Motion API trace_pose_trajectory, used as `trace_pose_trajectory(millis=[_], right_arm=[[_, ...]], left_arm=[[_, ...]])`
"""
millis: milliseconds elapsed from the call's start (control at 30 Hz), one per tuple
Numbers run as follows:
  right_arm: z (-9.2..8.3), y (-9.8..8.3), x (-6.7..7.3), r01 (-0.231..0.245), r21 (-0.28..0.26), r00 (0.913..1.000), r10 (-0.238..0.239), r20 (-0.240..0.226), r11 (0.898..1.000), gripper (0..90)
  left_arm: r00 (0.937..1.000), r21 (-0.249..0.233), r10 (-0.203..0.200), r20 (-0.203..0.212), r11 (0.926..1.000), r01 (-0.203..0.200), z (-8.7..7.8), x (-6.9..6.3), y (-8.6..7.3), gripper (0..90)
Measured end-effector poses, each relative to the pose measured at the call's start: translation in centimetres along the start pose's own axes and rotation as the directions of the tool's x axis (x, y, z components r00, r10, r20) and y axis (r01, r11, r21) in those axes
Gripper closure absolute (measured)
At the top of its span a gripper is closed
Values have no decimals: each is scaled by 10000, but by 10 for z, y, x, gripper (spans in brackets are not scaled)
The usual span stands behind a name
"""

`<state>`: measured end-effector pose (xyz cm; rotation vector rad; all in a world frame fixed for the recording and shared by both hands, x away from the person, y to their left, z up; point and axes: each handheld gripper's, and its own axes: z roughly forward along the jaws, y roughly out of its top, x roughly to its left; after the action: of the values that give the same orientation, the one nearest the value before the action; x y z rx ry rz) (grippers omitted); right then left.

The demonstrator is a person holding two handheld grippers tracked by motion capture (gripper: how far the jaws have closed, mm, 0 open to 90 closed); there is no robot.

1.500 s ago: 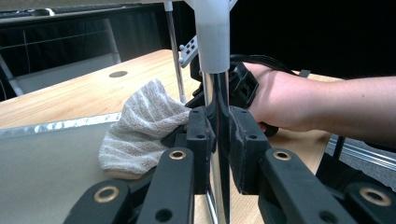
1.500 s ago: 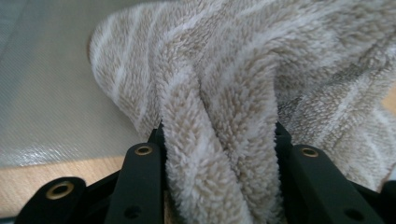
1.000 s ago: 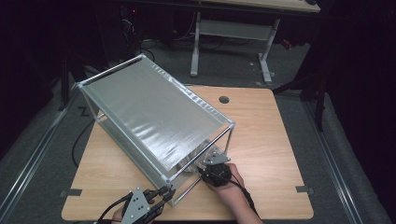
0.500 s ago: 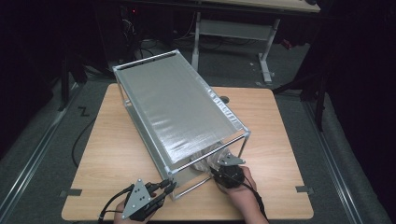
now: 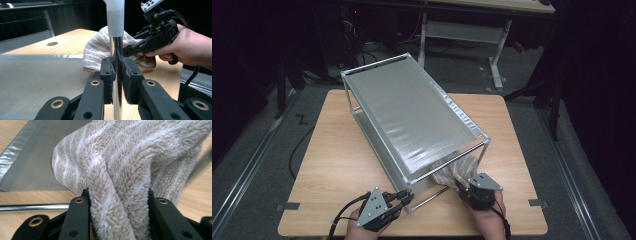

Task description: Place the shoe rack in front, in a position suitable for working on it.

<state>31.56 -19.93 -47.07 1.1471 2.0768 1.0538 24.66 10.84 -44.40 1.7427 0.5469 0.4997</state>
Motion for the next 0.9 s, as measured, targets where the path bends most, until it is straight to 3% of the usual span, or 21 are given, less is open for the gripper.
trace_pose_trajectory(millis=[133,233,500,600,767,833,900], right_arm=[[-10,-10,-12,-435,36,9987,434,274,9990,623],[-18,-16,-18,-677,35,9965,675,490,9977,621],[-31,-28,-21,-779,246,9956,765,532,9967,610],[-30,-29,-15,-1005,300,9949,1005,16,9945,602],[-25,-24,6,-576,311,9952,598,-771,9979,599],[-24,-21,15,-601,277,9900,631,-1265,9978,595],[-22,-18,23,-647,226,9811,677,-1810,9977,590]], left_arm=[[9992,13,269,302,9996,-270,11,-3,3,787],[9987,-58,142,486,9999,-139,19,-2,5,789],[9969,-138,270,737,9996,-261,33,-5,8,788],[9969,-162,293,735,9995,-282,35,-5,8,787],[9975,-153,303,643,9995,-293,36,-5,8,773],[9976,-175,18,698,9998,-6,33,-4,9,710],[9983,-166,9,576,9999,0,31,-3,8,648]])
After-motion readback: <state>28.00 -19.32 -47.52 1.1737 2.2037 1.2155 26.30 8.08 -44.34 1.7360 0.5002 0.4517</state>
